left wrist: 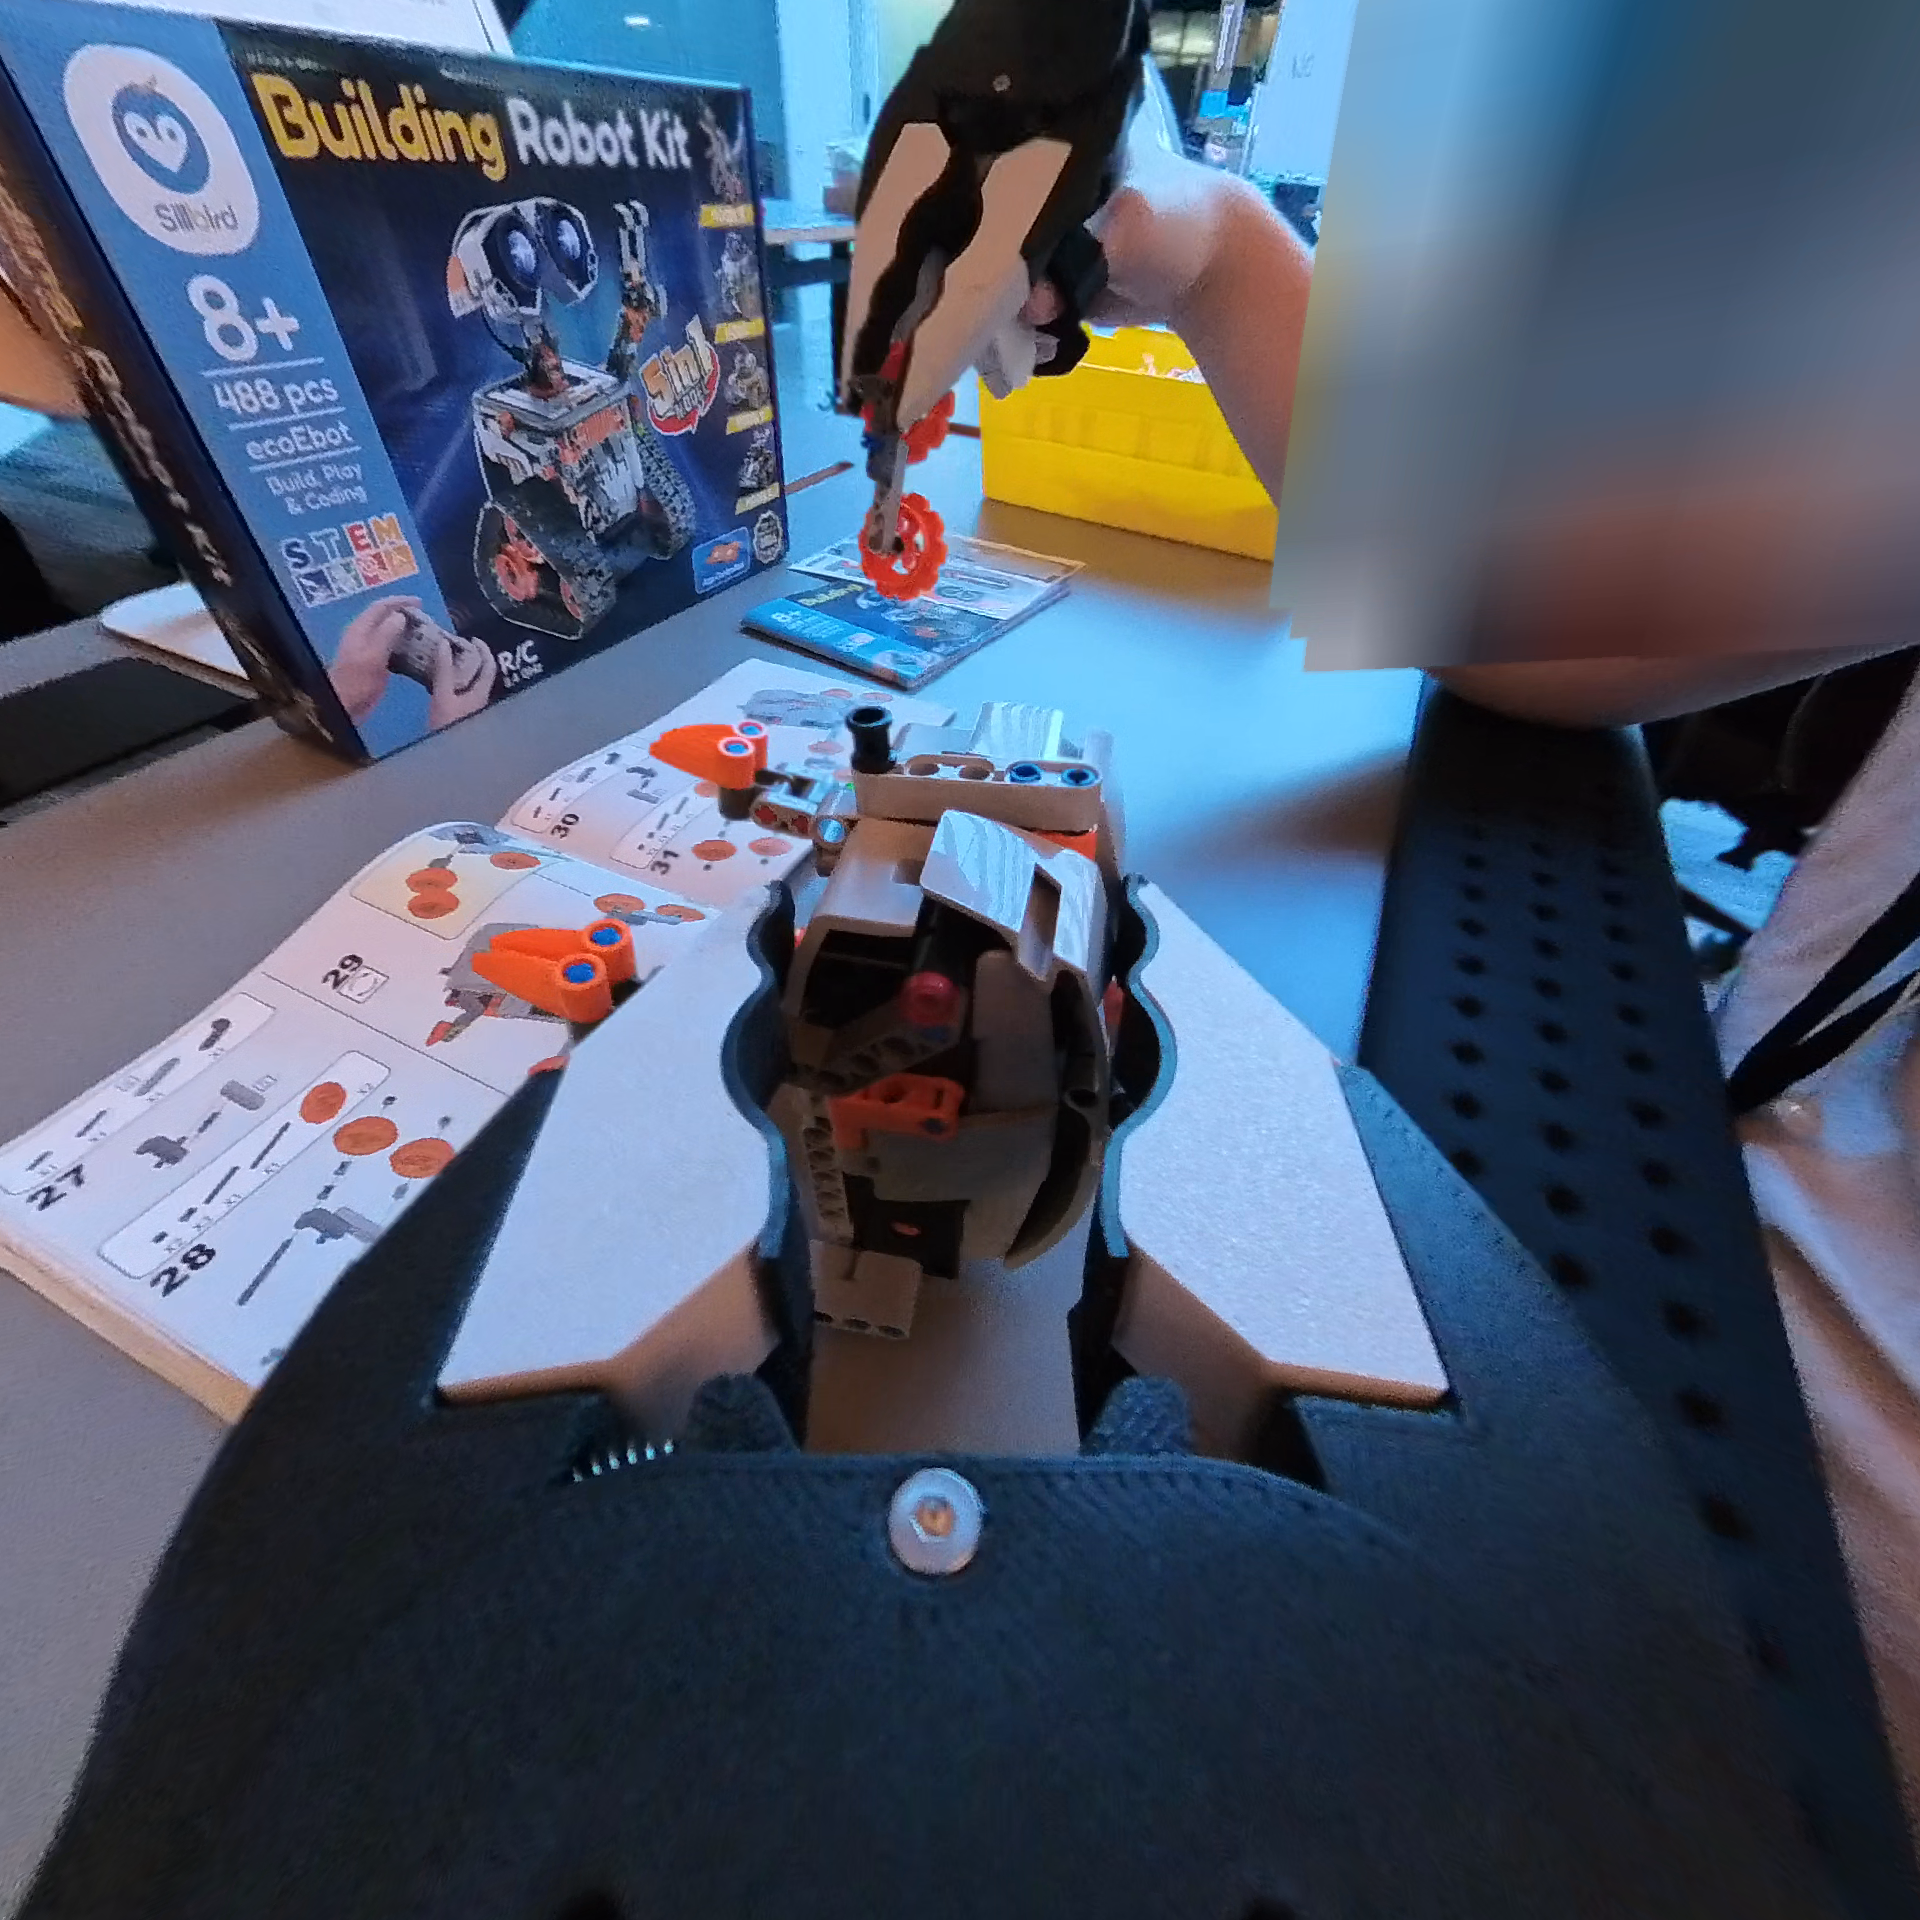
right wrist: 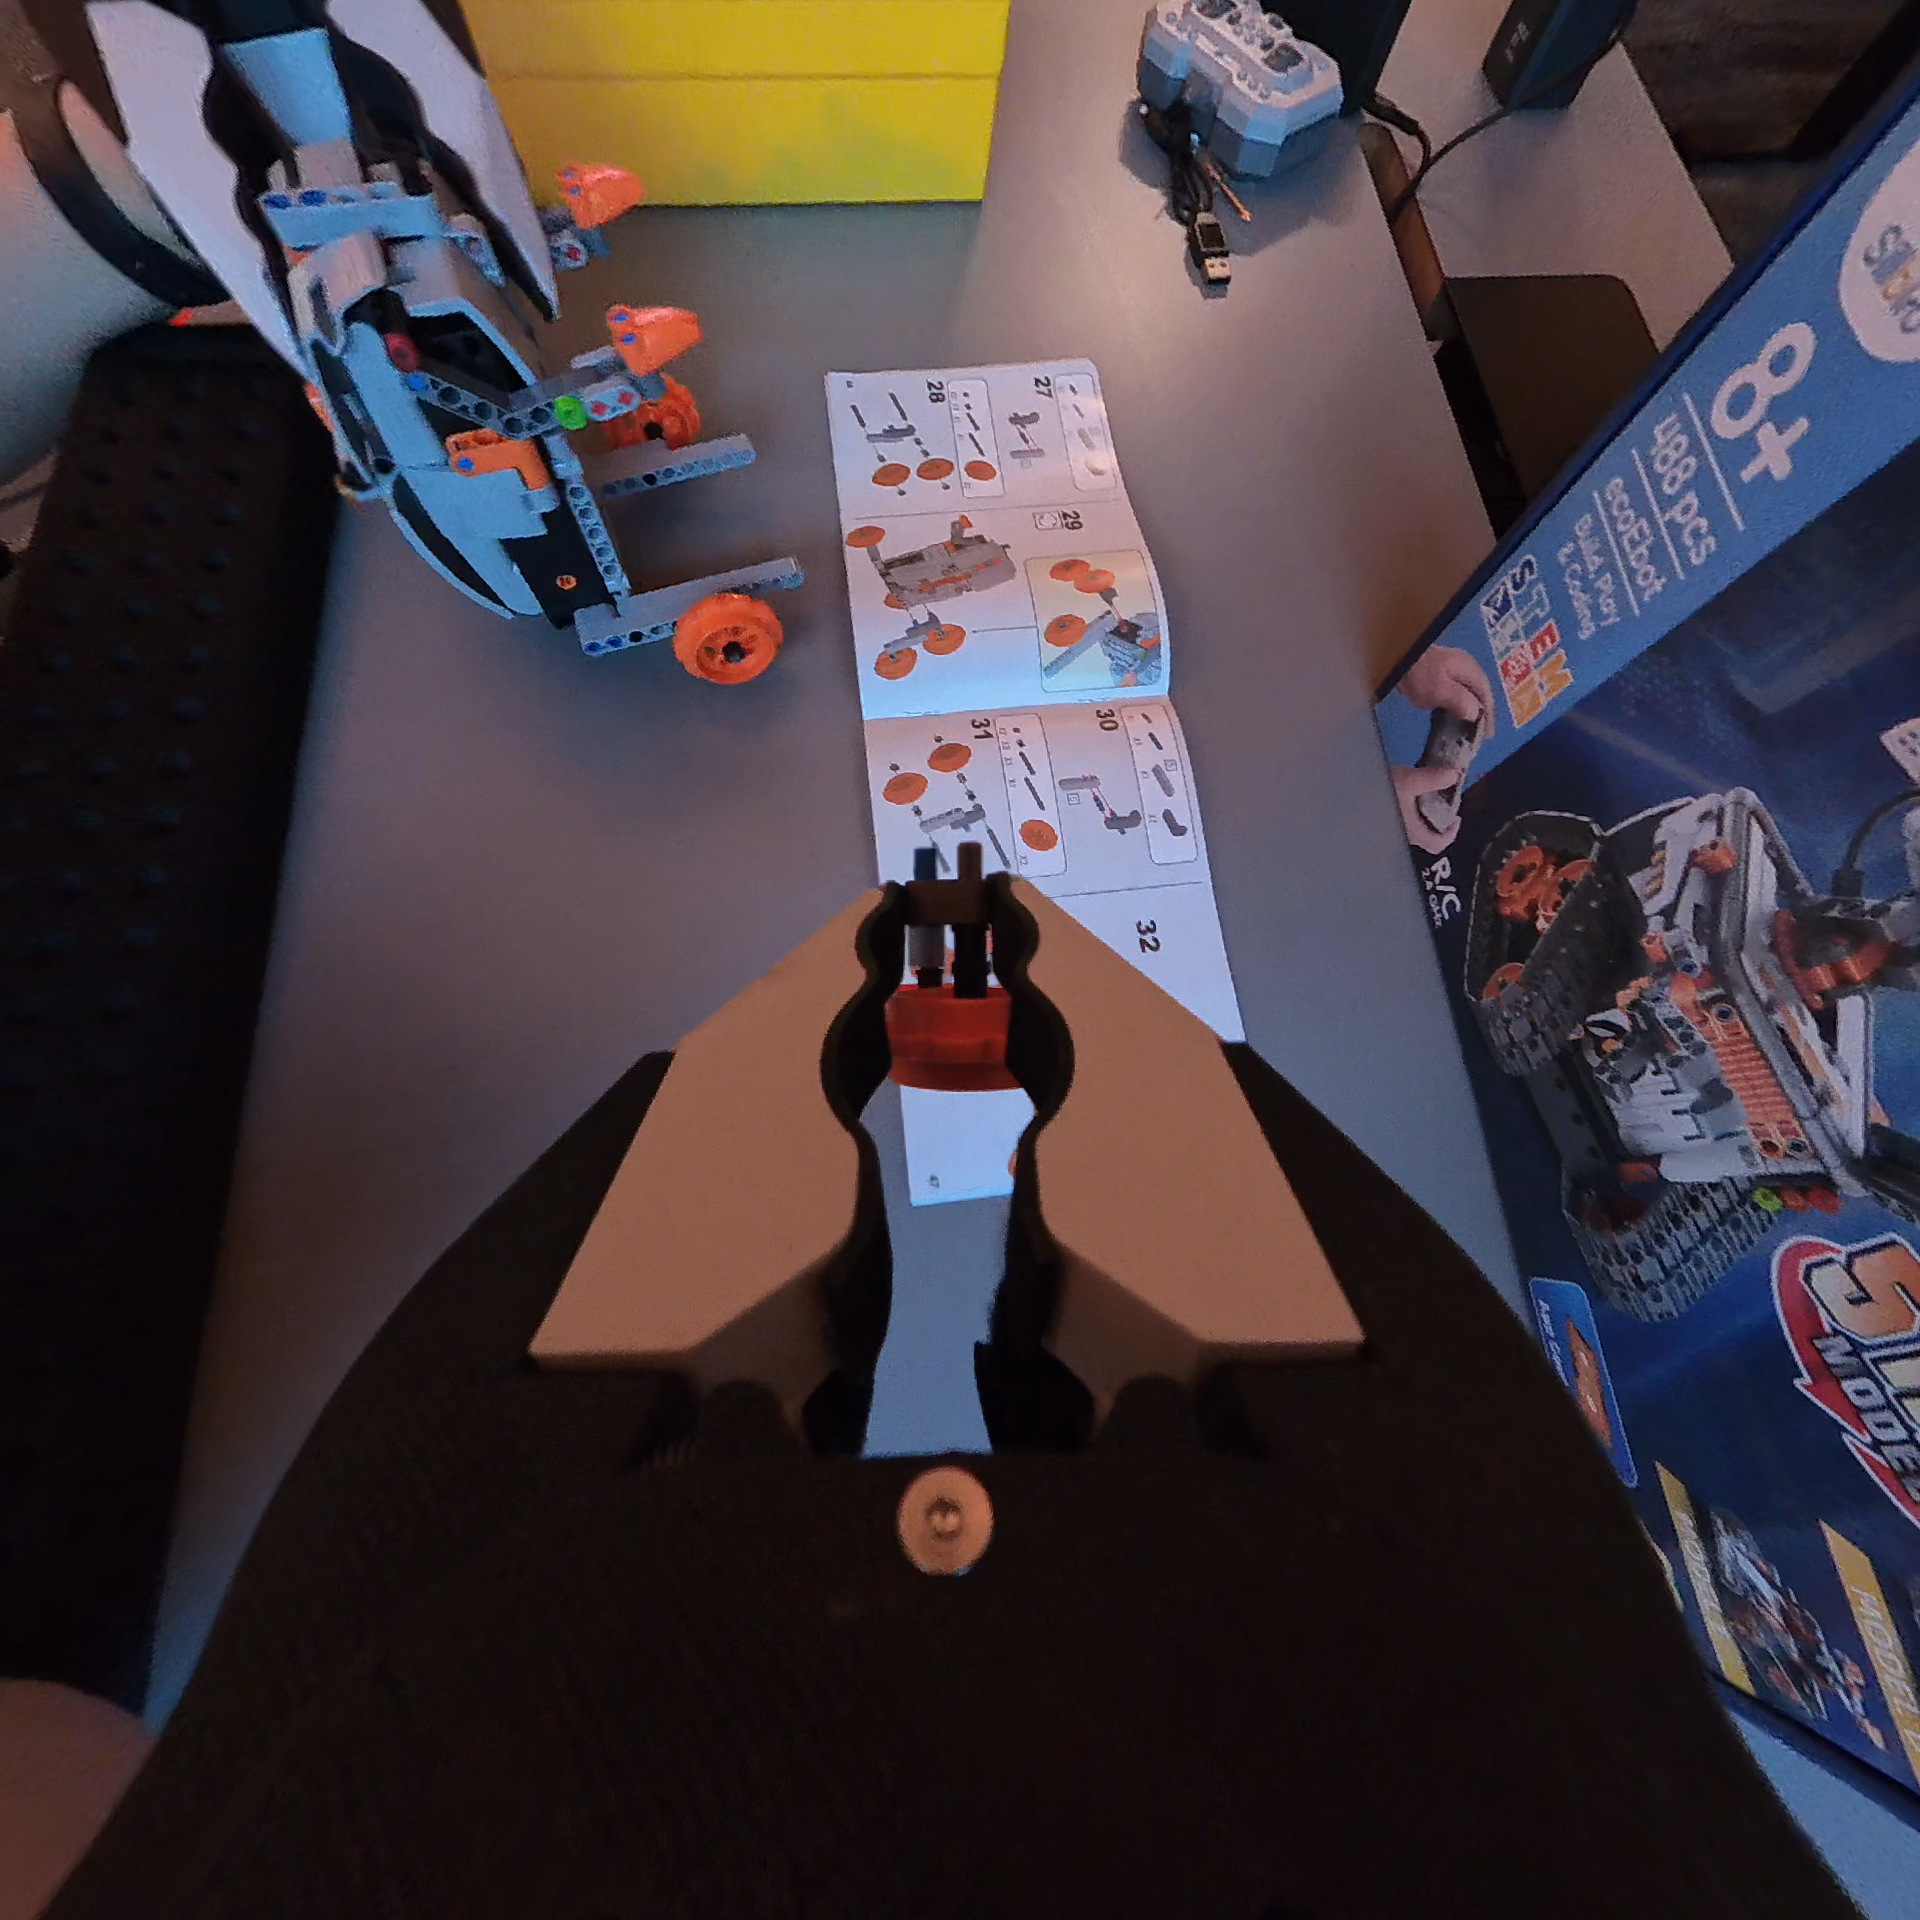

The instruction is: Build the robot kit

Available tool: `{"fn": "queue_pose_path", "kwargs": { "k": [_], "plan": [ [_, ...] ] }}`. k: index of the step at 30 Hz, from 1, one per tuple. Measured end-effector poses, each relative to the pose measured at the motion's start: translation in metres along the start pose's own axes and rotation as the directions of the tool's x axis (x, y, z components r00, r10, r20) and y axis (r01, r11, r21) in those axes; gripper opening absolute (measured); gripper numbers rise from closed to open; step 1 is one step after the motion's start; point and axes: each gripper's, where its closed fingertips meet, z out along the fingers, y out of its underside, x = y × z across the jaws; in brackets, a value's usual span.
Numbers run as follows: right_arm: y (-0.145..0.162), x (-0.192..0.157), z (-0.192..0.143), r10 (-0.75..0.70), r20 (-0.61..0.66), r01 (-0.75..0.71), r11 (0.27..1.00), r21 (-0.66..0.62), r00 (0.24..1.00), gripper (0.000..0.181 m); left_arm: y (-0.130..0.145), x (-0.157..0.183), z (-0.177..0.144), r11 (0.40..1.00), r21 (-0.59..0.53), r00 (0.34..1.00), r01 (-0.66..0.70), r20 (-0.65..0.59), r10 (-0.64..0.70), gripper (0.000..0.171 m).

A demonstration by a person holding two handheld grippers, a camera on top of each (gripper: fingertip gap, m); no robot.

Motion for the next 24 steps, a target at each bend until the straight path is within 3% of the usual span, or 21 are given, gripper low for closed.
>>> {"fn": "queue_pose_path", "kwargs": {
  "k": [10, 16, 24],
  "plan": [
    [0.001, -0.013, 0.019, -0.006, 0.088, 0.009, 1.000, -0.024, 0.996, 0.016, -0.012, -0.012, 0.010, 0.985, -0.029, 0.979, 0.169, -0.115, -0.171, 0.061],
    [0.002, -0.027, 0.033, -0.029, 0.166, 0.037, 0.998, -0.047, 0.986, 0.016, -0.015, -0.021, 0.012, 0.969, -0.025, 0.966, 0.247, -0.074, -0.248, 0.060],
    [0.004, -0.026, 0.033, -0.023, 0.167, 0.032, 0.998, -0.055, 0.986, 0.016, -0.012, -0.031, 0.003, 0.969, -0.025, 0.969, 0.245, 0.030, -0.245, 0.060]
  ]
}}
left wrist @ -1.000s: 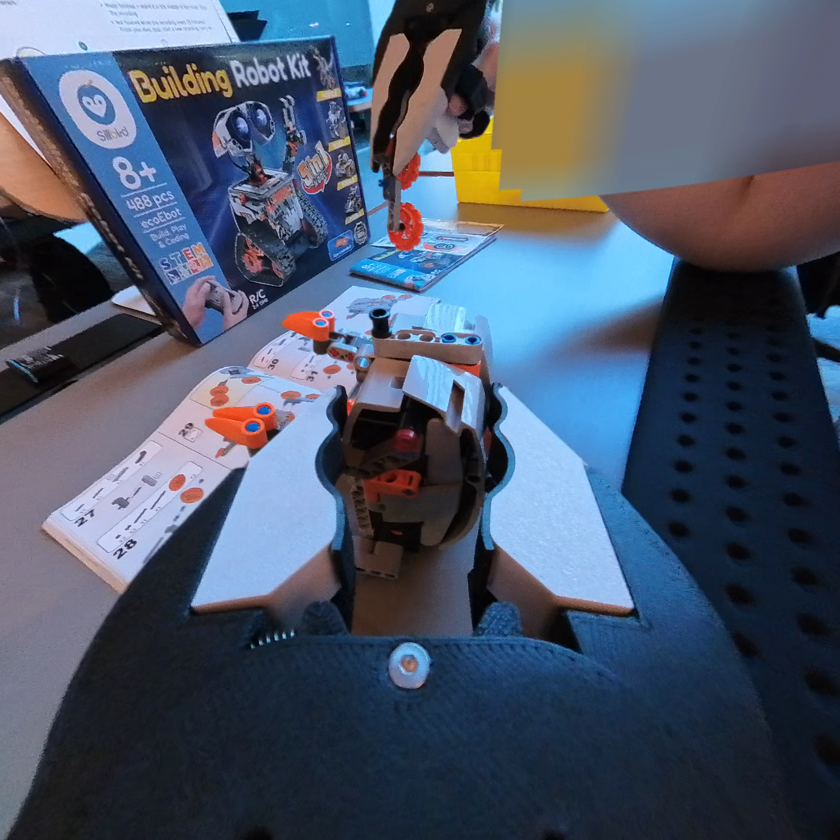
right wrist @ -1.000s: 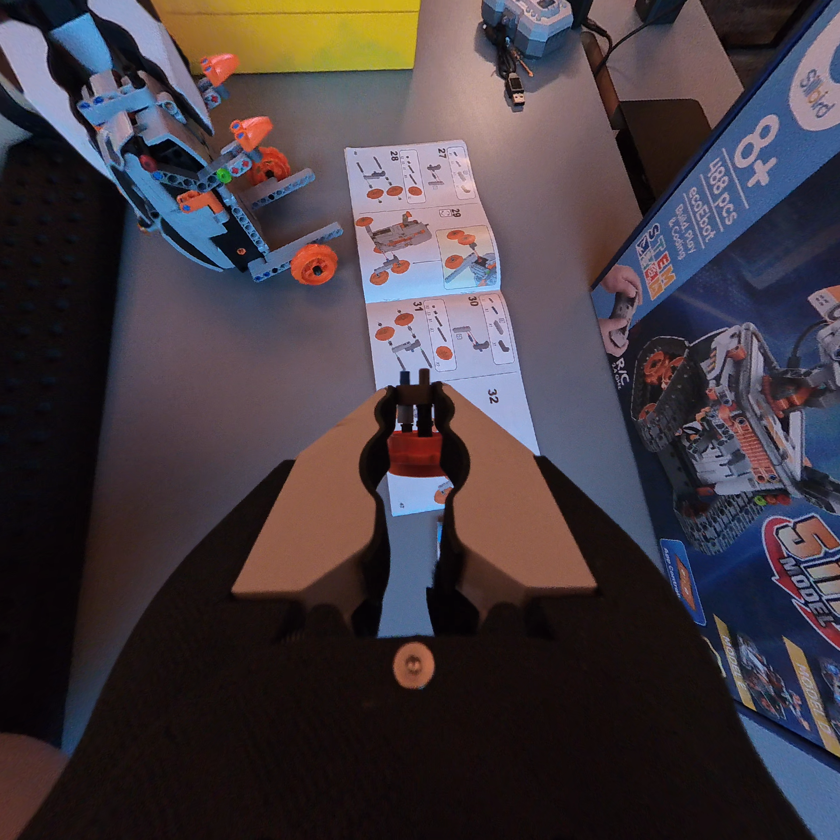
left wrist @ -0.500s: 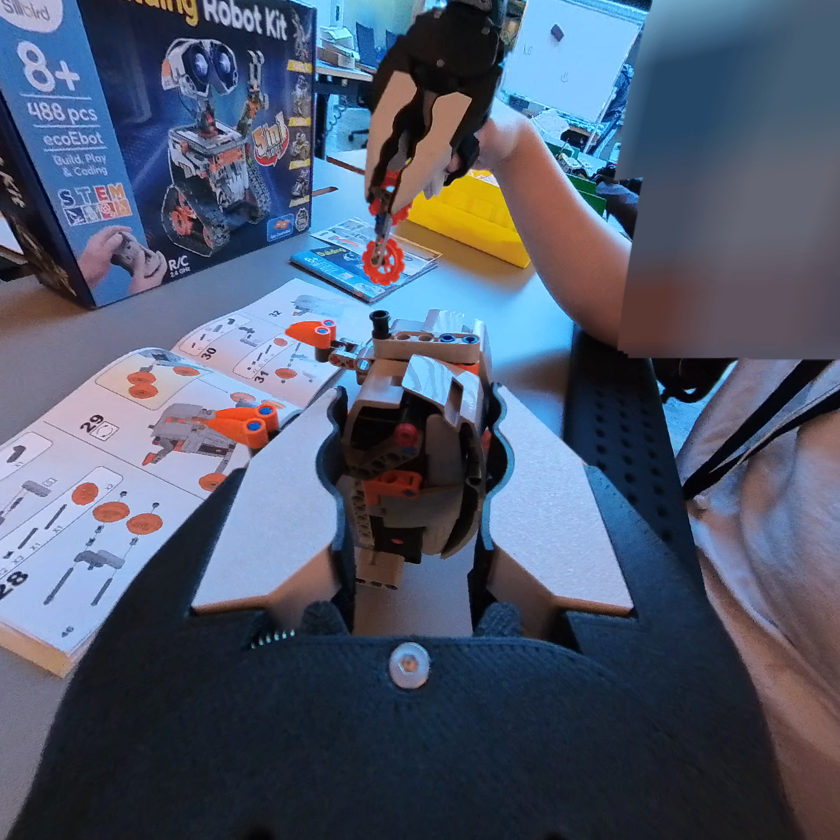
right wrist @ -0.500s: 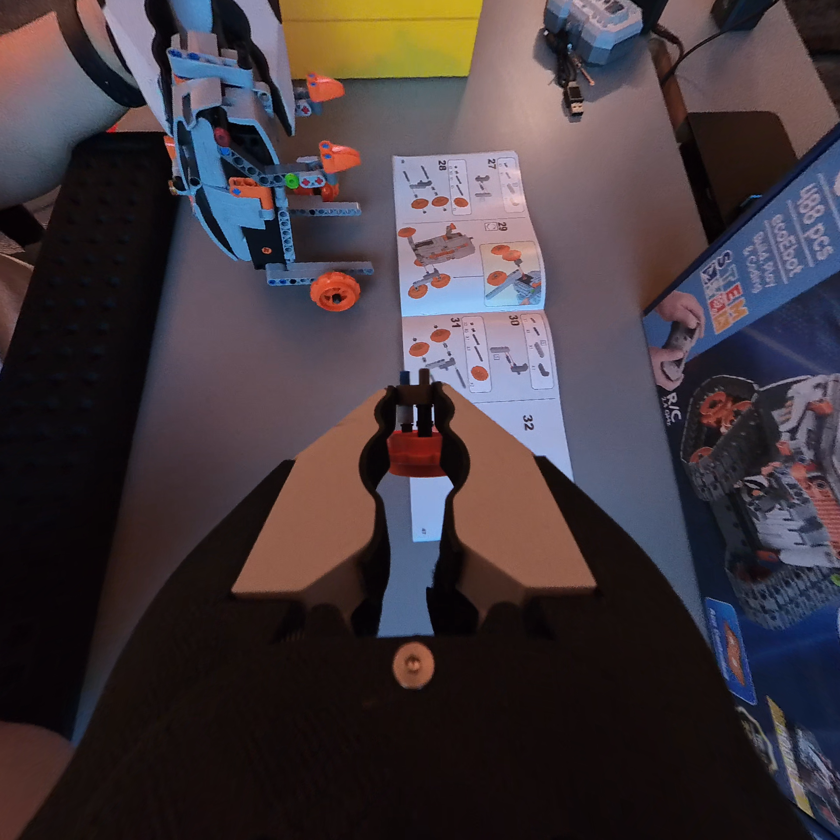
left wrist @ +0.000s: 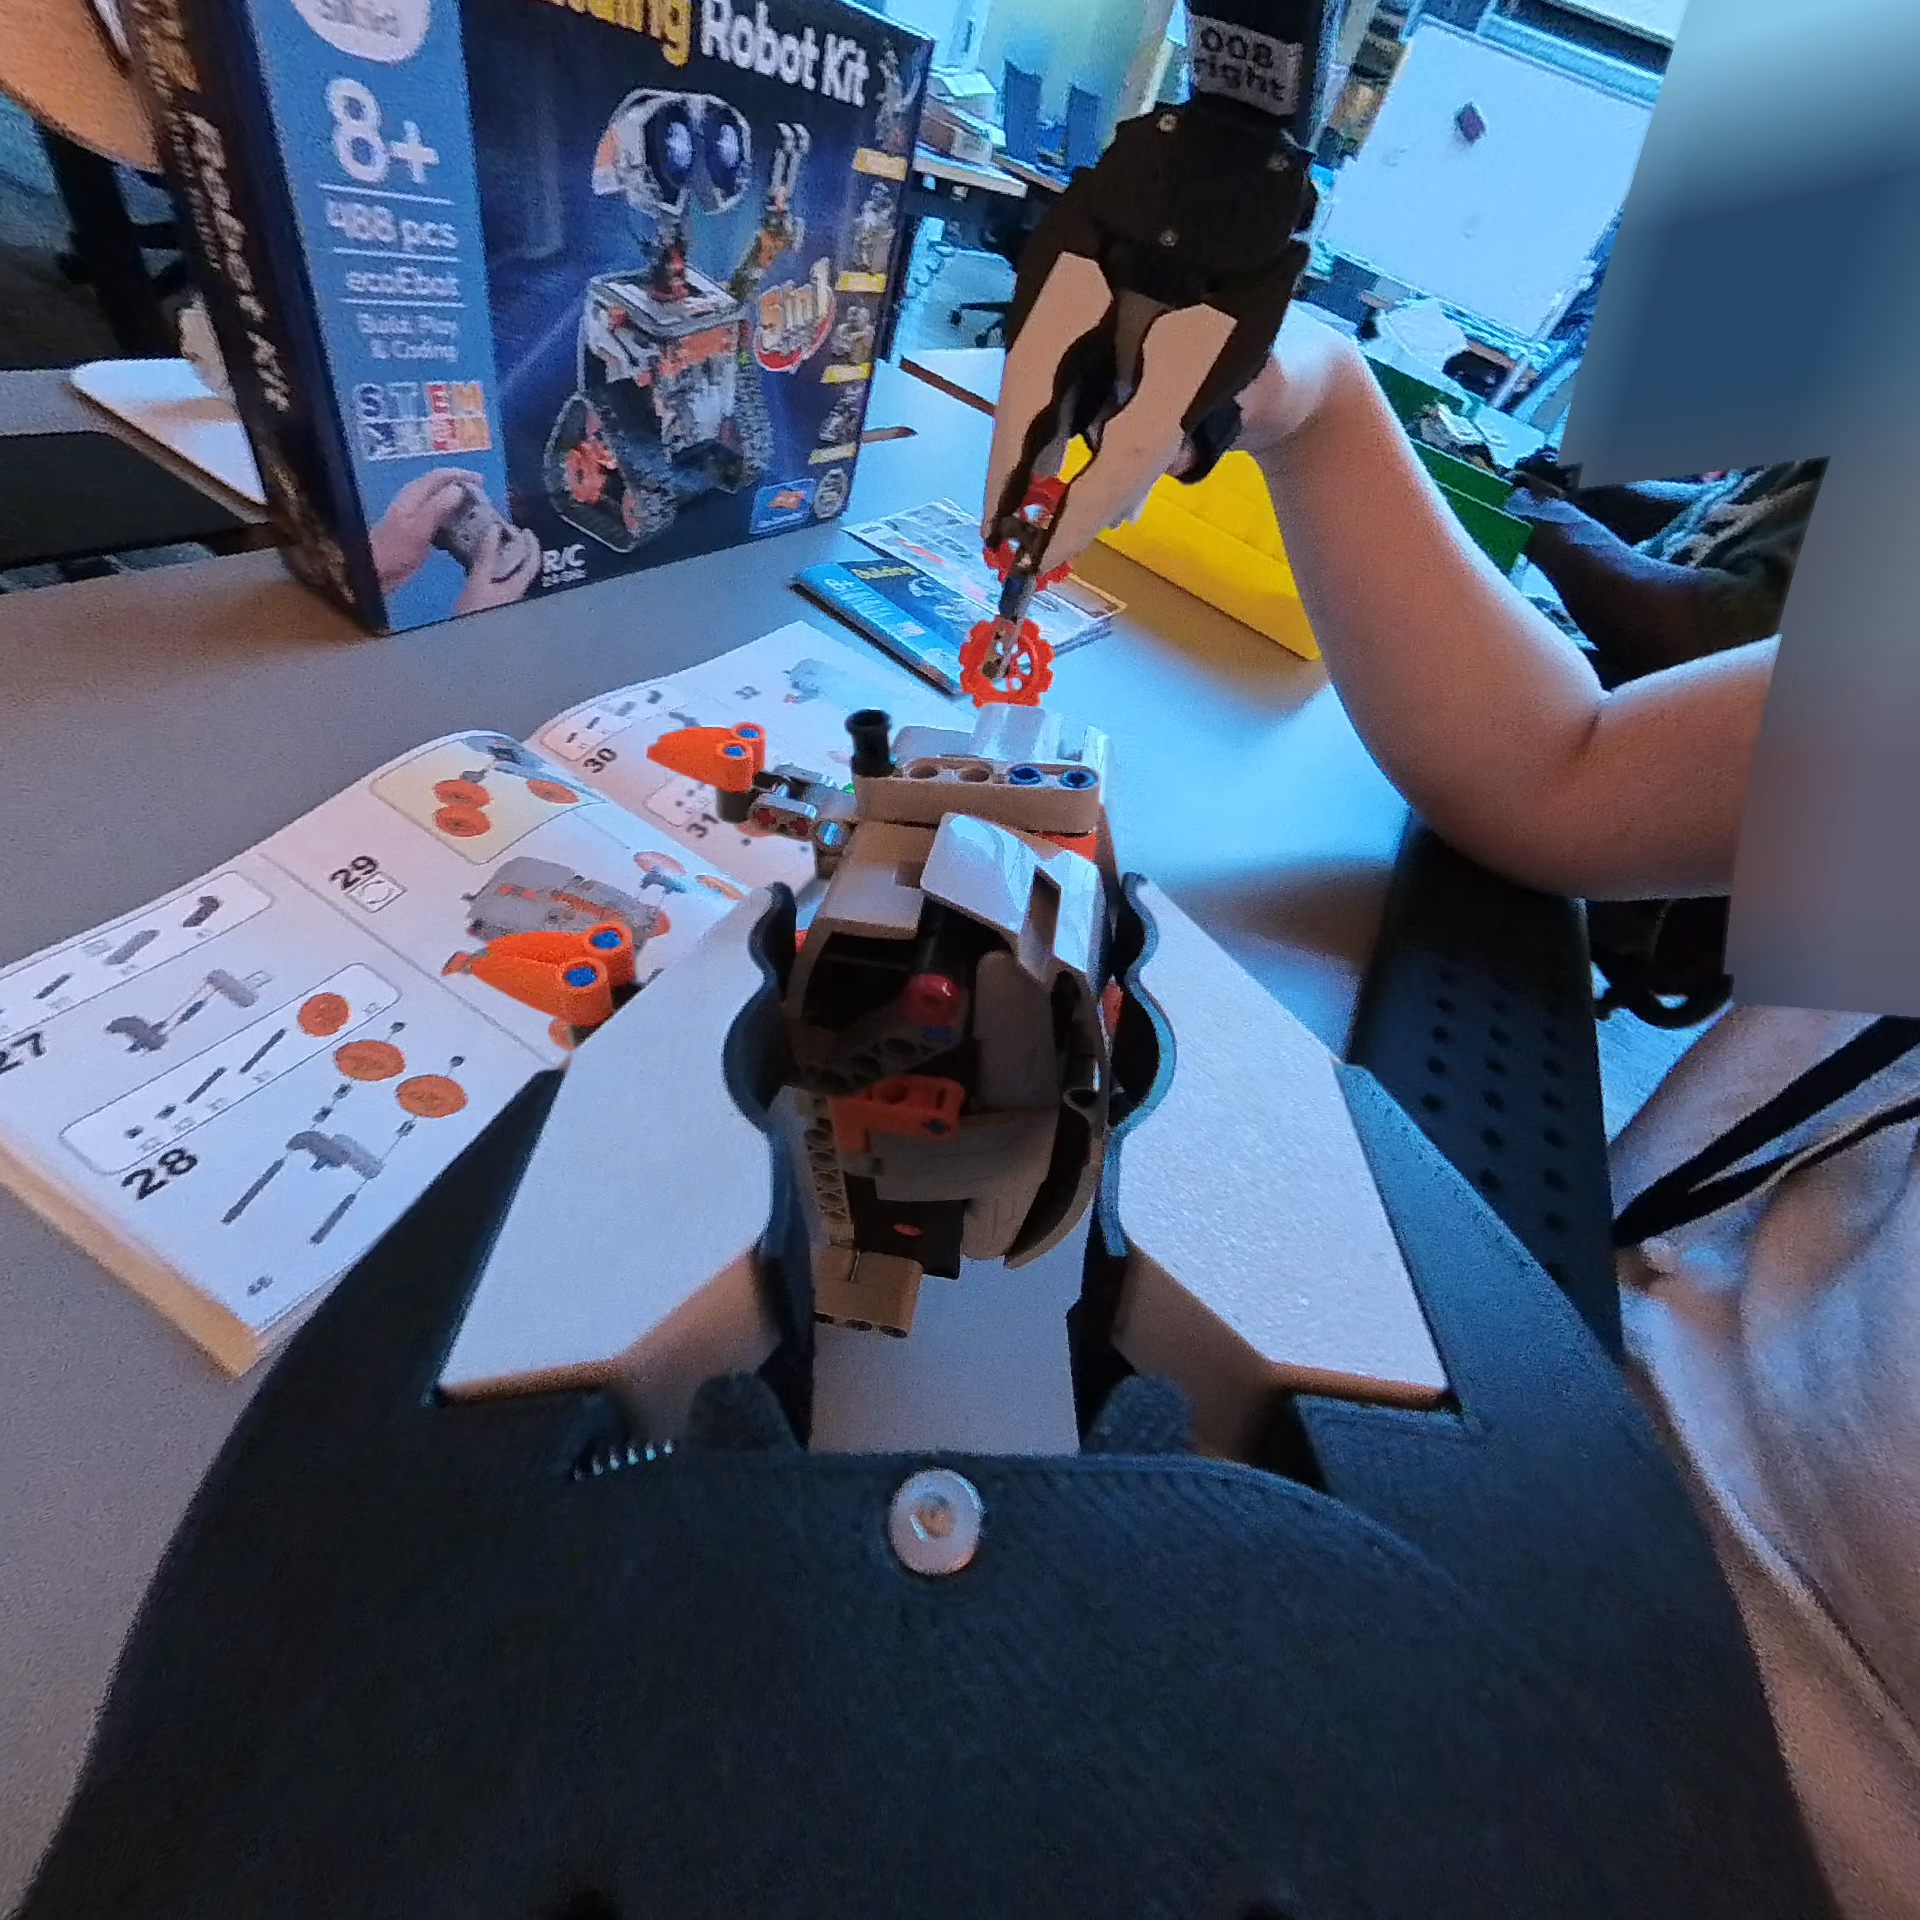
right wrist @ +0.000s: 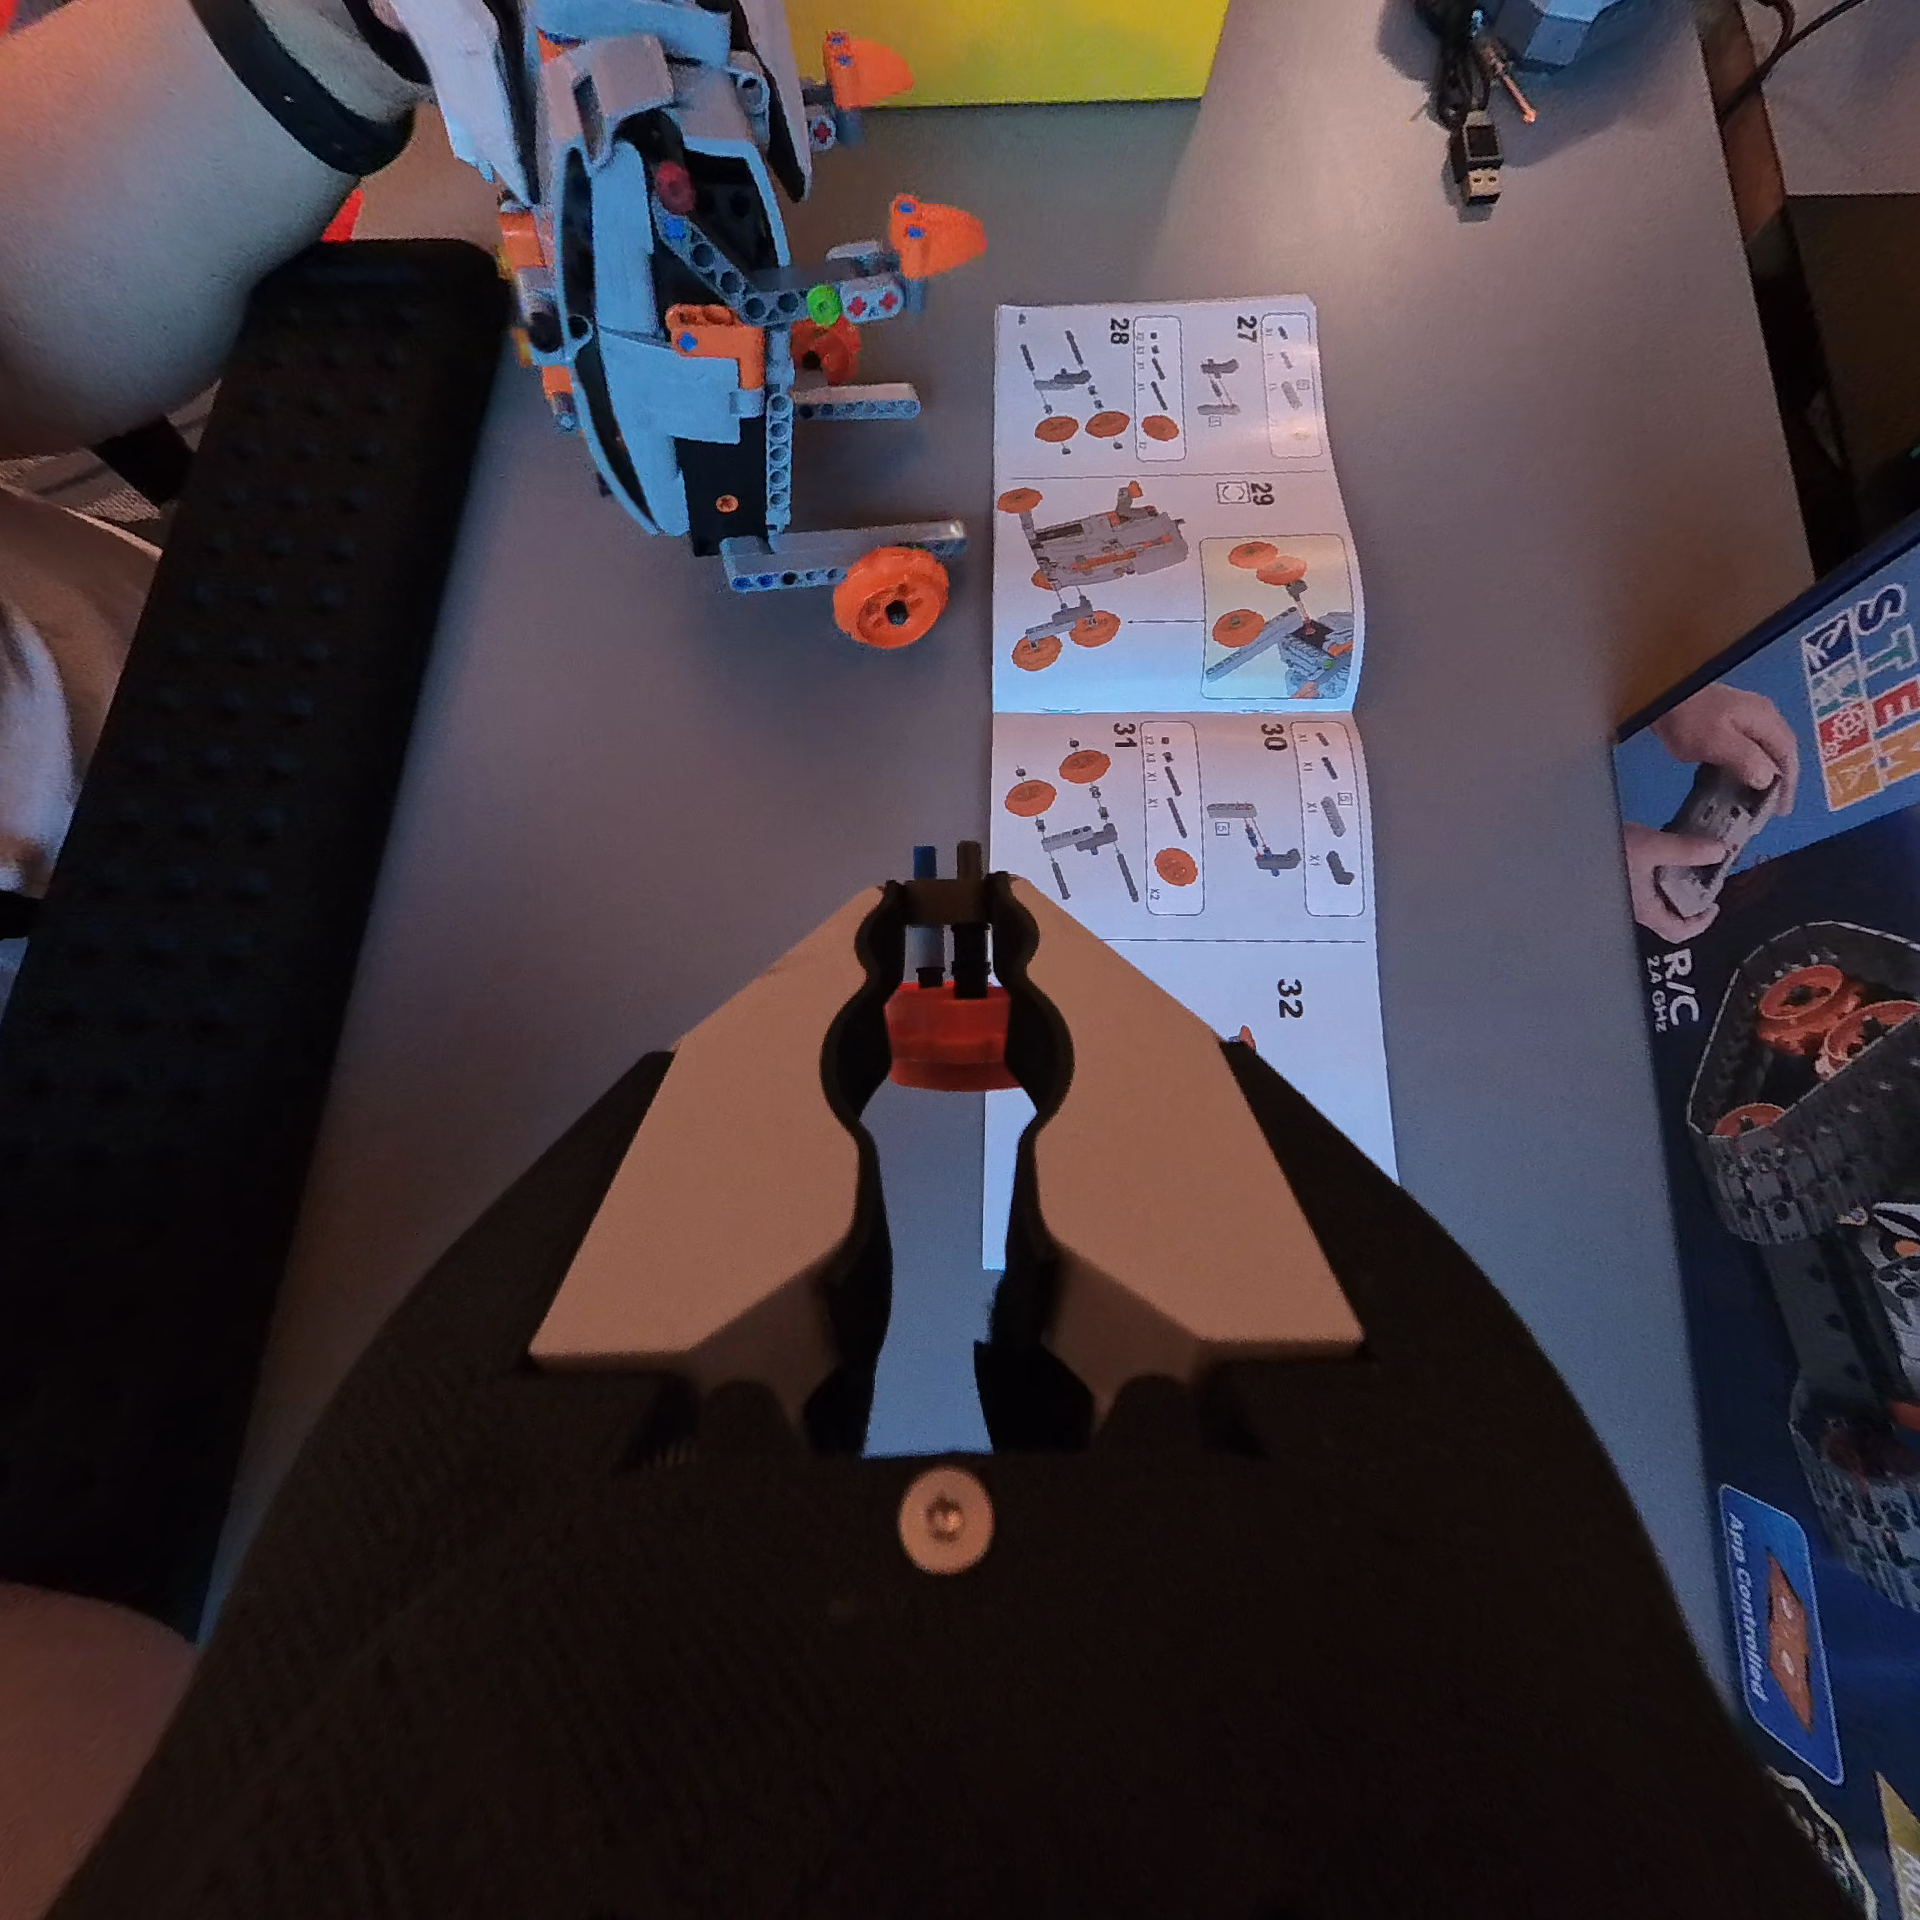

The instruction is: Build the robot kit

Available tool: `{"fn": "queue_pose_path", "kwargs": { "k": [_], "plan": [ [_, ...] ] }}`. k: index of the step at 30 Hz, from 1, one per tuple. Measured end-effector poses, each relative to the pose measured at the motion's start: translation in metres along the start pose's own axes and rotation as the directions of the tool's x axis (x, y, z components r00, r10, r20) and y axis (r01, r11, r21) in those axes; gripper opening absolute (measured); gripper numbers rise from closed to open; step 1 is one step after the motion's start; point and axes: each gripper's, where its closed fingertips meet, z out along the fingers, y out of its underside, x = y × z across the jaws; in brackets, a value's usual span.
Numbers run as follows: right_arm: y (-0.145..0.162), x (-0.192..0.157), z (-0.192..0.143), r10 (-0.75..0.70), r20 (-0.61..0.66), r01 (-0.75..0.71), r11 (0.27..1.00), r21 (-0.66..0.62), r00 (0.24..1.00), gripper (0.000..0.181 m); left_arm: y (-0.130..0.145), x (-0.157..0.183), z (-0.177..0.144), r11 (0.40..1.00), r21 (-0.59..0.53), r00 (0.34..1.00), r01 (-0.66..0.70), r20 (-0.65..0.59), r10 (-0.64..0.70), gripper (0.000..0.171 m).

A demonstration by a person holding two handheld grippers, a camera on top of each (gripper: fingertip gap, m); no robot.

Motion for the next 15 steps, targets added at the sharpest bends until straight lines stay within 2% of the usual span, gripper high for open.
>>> {"fn": "queue_pose_path", "kwargs": {
  "k": [7, 9, 15],
  "plan": [
    [0.004, 0.005, -0.004, 0.018, -0.013, -0.018, 1.000, 0.001, 1.000, 0.016, -0.003, -0.013, -0.010, 0.996, 0.035, 0.984, 0.077, 0.156, -0.081, 0.060],
    [0.006, 0.006, -0.004, 0.022, -0.015, -0.022, 1.000, 0.001, 1.000, 0.016, 0.001, -0.012, -0.011, 0.999, 0.012, 0.980, 0.049, 0.191, -0.051, 0.060],
    [0.007, 0.007, -0.005, 0.027, -0.017, -0.027, 1.000, -0.002, 0.999, 0.016, -0.001, -0.016, -0.013, 0.996, 0.024, 0.975, 0.081, 0.206, -0.084, 0.060]
  ]
}}
